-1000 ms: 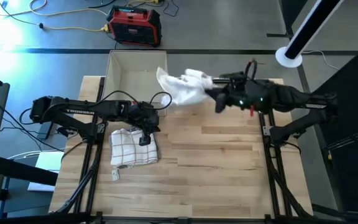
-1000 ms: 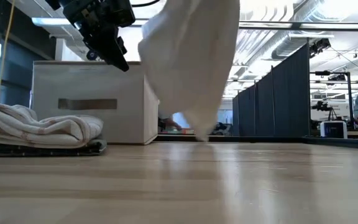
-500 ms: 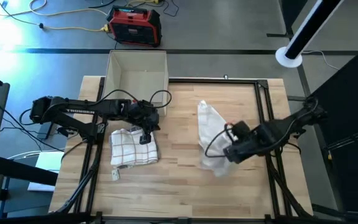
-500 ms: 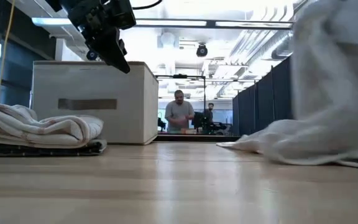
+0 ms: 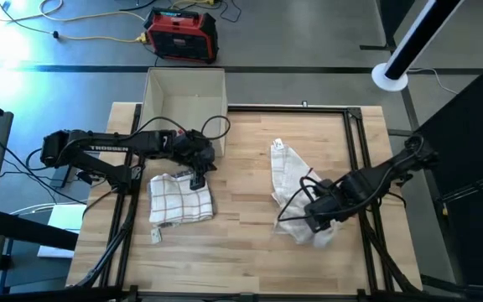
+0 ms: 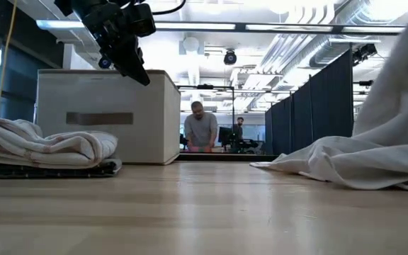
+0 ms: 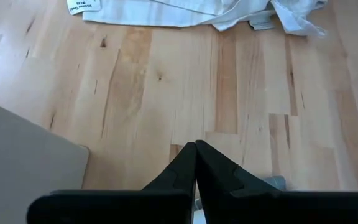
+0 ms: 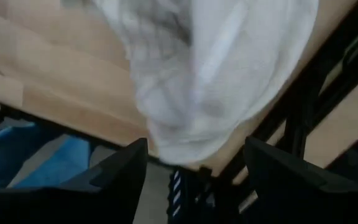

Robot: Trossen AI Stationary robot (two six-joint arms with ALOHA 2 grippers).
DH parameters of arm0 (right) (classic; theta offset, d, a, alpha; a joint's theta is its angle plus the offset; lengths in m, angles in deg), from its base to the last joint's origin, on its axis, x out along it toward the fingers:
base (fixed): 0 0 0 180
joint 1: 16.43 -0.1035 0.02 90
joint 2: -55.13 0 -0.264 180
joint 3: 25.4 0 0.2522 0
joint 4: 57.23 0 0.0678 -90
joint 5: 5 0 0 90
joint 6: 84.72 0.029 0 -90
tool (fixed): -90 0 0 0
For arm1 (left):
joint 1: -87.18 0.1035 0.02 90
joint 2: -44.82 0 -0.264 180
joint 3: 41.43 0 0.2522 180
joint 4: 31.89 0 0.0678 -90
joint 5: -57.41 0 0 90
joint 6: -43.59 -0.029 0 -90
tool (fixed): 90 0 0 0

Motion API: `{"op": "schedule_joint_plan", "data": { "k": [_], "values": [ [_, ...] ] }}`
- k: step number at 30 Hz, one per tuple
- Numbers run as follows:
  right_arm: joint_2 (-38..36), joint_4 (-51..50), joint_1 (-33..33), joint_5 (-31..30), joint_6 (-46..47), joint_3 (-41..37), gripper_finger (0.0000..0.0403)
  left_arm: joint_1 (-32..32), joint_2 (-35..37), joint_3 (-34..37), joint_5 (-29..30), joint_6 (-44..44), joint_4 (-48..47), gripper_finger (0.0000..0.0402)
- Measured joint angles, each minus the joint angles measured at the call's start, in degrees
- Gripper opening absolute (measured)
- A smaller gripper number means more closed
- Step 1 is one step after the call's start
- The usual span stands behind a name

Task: Fold towel
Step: Fold the white towel

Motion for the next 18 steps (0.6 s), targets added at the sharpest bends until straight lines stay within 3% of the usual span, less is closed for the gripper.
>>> {"op": "schedule_joint_plan", "data": {
  "k": [6,13,18],
  "values": [
    [-0.09,0.00,0.46,-0.69,-3.04,0.00,0.0247,-0.02,0.01,0.00,0.00,0.00,0.05,0.0000],
    [0.60,2.56,0.51,-21.52,-25.74,0.02,0.0247,-0.02,0.02,0.00,0.00,0.00,0.14,0.0000],
    [4.90,2.05,0.15,-26.47,-39.31,0.02,0.0247,-0.02,0.02,0.00,0.02,0.02,0.10,0.0000]
  ]
}}
